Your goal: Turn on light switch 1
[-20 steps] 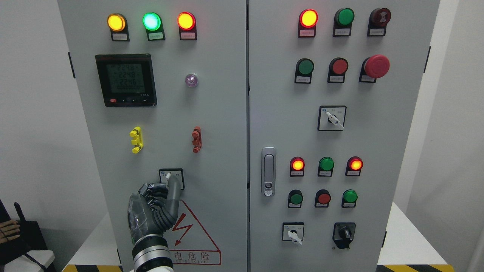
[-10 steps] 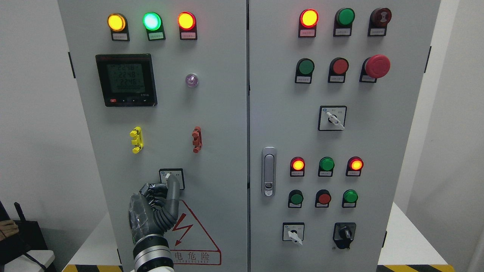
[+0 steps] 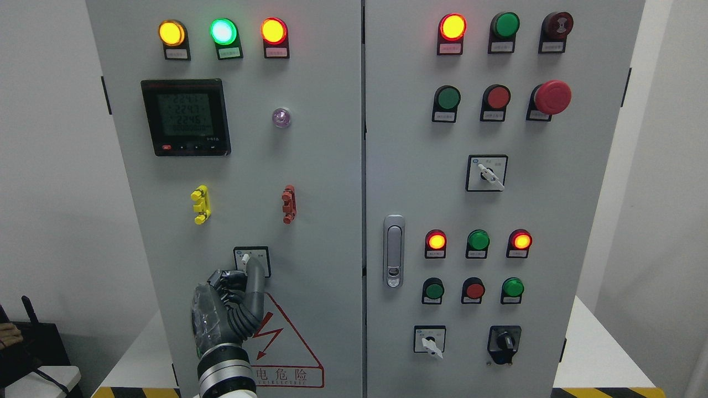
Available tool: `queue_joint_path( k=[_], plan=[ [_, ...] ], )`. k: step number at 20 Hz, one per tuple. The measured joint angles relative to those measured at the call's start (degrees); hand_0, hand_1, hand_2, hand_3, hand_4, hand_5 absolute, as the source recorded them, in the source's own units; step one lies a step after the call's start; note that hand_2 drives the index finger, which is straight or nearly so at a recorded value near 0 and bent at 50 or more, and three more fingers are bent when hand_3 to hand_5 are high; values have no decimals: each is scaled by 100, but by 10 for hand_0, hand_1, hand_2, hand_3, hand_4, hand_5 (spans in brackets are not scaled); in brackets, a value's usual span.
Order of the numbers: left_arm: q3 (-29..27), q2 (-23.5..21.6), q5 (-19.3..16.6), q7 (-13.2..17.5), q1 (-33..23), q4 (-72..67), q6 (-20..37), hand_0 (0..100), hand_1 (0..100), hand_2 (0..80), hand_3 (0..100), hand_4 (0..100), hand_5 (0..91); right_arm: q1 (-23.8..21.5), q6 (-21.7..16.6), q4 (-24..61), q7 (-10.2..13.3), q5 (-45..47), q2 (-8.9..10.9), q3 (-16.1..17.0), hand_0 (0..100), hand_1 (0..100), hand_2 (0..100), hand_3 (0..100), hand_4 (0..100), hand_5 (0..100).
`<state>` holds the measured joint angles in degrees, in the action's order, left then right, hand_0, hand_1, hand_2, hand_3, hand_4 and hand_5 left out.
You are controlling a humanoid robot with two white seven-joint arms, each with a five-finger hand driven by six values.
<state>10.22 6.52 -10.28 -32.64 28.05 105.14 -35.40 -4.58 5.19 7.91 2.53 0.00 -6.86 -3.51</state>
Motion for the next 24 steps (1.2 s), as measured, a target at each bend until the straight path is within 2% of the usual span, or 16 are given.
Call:
queue_joint_path(
  k=[5,24],
  plan=[
    [11,1,0,0,22,-3,-3,489,299,604,765,863,873,0,0,0,0,0,0,0,120,389,0,0,0,0],
    [21,6,13,6,36,-9,17,562,247,608,772,866,874,-5,0,0,0,0,0,0,120,389,0,0,0,0]
  ],
)
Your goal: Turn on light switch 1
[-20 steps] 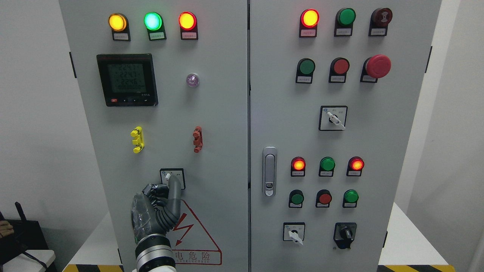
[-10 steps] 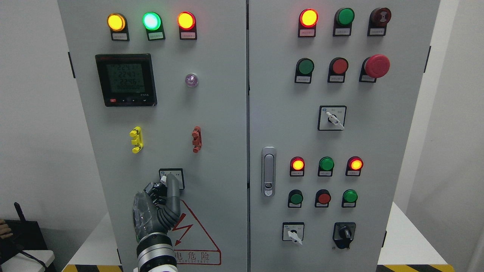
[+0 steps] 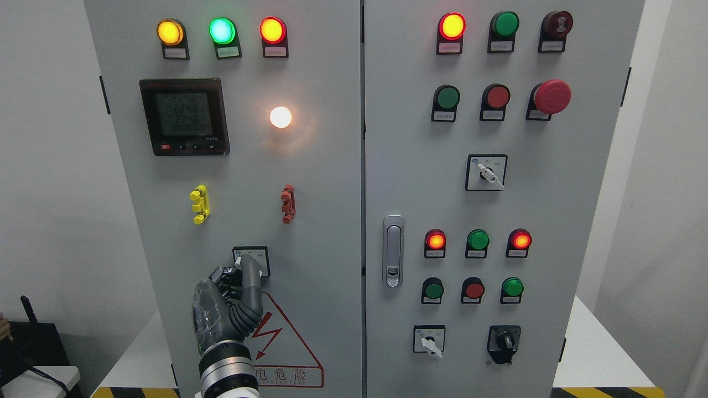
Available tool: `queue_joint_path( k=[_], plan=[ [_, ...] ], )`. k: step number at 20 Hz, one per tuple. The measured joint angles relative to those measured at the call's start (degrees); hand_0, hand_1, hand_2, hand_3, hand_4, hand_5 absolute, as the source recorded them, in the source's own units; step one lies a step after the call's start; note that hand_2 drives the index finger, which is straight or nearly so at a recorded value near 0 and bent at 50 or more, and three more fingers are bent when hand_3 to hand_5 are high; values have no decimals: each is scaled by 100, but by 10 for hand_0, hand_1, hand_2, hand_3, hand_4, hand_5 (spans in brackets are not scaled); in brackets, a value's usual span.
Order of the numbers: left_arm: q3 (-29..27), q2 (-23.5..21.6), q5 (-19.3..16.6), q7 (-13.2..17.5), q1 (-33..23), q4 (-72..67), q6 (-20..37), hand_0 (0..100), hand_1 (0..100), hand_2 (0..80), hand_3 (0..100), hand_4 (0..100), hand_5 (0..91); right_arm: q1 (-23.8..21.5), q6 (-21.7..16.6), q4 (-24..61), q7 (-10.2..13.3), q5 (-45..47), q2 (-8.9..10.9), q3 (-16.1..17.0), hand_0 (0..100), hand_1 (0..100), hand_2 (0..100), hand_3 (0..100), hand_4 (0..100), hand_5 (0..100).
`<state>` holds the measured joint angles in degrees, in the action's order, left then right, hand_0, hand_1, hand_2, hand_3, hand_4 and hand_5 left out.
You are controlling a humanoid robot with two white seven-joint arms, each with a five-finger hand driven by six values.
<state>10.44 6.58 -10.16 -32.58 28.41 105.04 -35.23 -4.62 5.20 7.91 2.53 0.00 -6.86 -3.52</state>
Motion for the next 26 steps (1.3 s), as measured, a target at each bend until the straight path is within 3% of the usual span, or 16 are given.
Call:
queue_joint_path(
  k=[9,19,26],
  plan=[
    [-17,1,0,0,-10,4,17,559,227,609,771,867,874,-1,0,0,0,0,0,0,120,389,0,0,0,0],
    [-33,8,3,0,-19,8,25,346,251,609,772,866,875,-1,0,0,0,0,0,0,120,389,0,0,0,0],
    [-40,13,4,-9,-77,19,57,310,259,609,771,866,875,-1,0,0,0,0,0,0,120,389,0,0,0,0]
  ],
)
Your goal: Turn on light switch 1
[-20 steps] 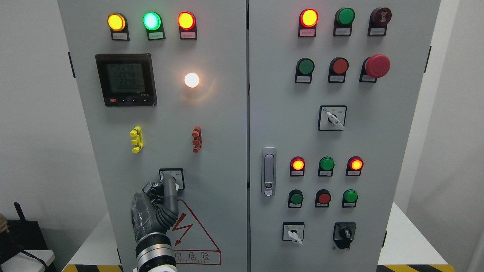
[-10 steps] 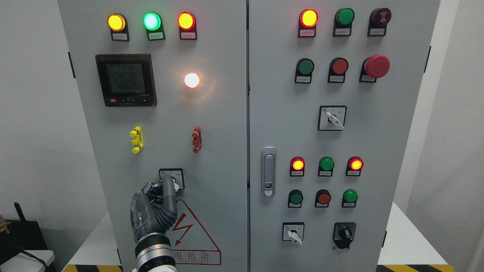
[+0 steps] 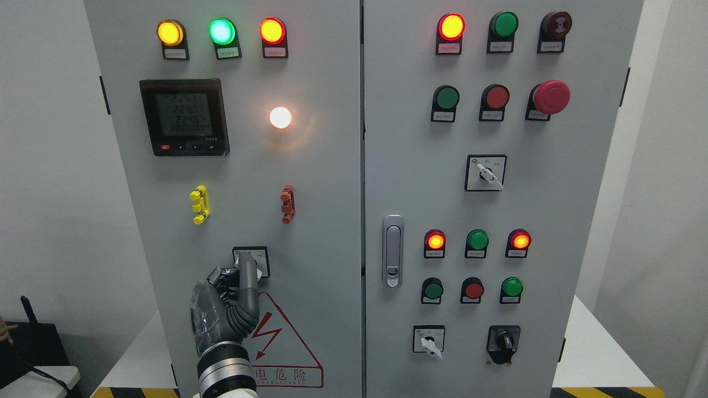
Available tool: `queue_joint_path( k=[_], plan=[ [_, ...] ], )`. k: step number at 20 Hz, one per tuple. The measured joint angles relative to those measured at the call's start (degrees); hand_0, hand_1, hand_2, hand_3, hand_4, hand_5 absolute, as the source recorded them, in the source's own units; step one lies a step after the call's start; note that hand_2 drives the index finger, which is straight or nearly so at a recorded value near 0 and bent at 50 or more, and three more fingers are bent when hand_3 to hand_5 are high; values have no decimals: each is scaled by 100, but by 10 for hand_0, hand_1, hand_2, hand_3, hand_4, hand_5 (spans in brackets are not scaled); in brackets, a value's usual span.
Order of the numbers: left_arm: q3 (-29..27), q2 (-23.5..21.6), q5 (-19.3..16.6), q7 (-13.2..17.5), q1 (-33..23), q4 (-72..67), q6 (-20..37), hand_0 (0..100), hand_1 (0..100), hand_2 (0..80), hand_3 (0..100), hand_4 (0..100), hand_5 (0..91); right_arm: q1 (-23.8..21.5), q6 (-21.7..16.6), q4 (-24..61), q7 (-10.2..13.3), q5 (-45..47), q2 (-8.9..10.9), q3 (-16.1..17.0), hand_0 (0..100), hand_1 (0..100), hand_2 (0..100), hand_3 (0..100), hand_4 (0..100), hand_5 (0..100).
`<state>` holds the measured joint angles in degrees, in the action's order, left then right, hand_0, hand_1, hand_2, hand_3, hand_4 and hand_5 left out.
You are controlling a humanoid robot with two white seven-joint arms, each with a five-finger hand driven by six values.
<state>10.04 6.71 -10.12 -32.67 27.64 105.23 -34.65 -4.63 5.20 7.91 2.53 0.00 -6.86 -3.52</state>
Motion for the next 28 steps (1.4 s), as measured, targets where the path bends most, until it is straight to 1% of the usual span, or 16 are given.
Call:
queue_joint_path(
  k=[6,11,13,20,23,26,28],
  plan=[
    [-8,4,-4,23,-39,15,8,291,266,609,772,866,875,0,0,0,0,0,0,0,120,389,0,0,0,0],
    [-18,7,-6,45,-116,41,27,245,278,612,774,867,875,-1,0,0,0,0,0,0,120,389,0,0,0,0],
    [-29,8,-6,100,-162,58,40,227,282,612,777,867,876,-2,0,0,0,0,0,0,120,389,0,0,0,0],
    [-84,8,-8,200,-410,185,300,172,298,620,787,872,876,-2,0,0,0,0,0,0,120,389,0,0,0,0],
    [-106,7,-11,244,-546,268,524,163,308,630,800,883,876,-2,0,0,0,0,0,0,120,389,0,0,0,0],
    [-156,2,-18,415,-704,339,917,154,311,639,818,887,876,-2,0,0,0,0,0,0,120,389,0,0,0,0],
    [-219,-6,-20,569,-874,379,1269,155,311,642,831,901,855,-2,0,0,0,0,0,0,120,389,0,0,0,0]
  ],
)
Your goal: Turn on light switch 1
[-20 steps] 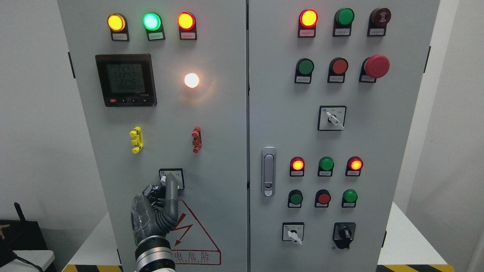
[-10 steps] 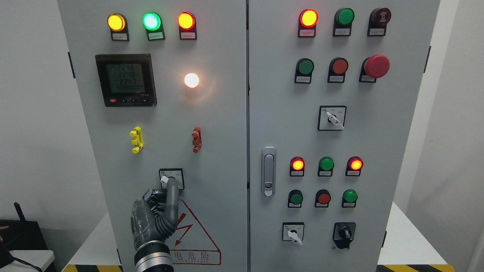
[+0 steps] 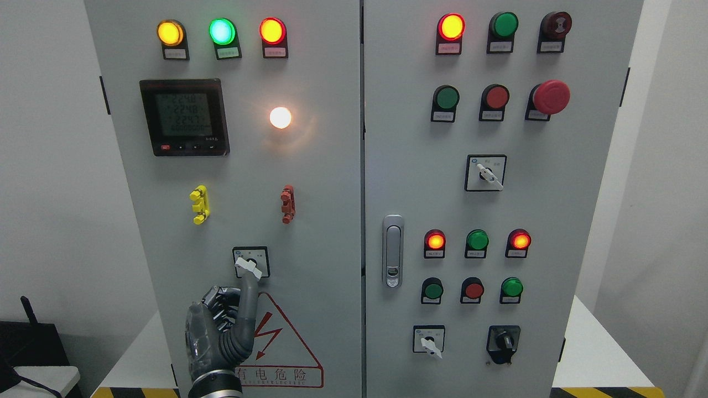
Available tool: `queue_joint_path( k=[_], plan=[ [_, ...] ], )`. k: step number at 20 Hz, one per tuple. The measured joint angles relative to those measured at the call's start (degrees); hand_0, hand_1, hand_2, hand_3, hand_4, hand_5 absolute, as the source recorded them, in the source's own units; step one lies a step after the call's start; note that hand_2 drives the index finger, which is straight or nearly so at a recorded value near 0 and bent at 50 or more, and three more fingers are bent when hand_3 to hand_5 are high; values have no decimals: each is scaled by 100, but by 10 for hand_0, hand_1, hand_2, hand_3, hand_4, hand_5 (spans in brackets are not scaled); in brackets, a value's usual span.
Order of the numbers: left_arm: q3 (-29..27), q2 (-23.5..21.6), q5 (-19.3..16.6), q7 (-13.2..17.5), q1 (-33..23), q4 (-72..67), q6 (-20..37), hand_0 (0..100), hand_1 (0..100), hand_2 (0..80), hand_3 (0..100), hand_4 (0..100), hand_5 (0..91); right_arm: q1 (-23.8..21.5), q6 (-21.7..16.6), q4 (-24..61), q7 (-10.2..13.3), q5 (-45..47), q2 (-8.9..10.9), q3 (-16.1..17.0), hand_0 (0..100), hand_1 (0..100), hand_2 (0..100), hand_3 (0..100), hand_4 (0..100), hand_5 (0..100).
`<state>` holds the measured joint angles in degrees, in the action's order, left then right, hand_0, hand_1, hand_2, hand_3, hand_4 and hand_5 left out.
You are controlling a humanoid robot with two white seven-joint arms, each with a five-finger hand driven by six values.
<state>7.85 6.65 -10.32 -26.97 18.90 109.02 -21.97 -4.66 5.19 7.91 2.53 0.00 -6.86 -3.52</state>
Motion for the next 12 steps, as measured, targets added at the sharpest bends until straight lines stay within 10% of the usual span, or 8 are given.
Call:
queue_joint_path(
  k=[7,12],
  plan=[
    [-563,-55,2,1010,-964,34,1504,156,301,620,866,887,662,0,0,0,0,0,0,0,120,389,0,0,0,0],
    [-1485,-106,108,2045,-1694,-210,2366,156,283,461,610,664,421,0,0,0,0,0,0,0,120,389,0,0,0,0]
  ],
)
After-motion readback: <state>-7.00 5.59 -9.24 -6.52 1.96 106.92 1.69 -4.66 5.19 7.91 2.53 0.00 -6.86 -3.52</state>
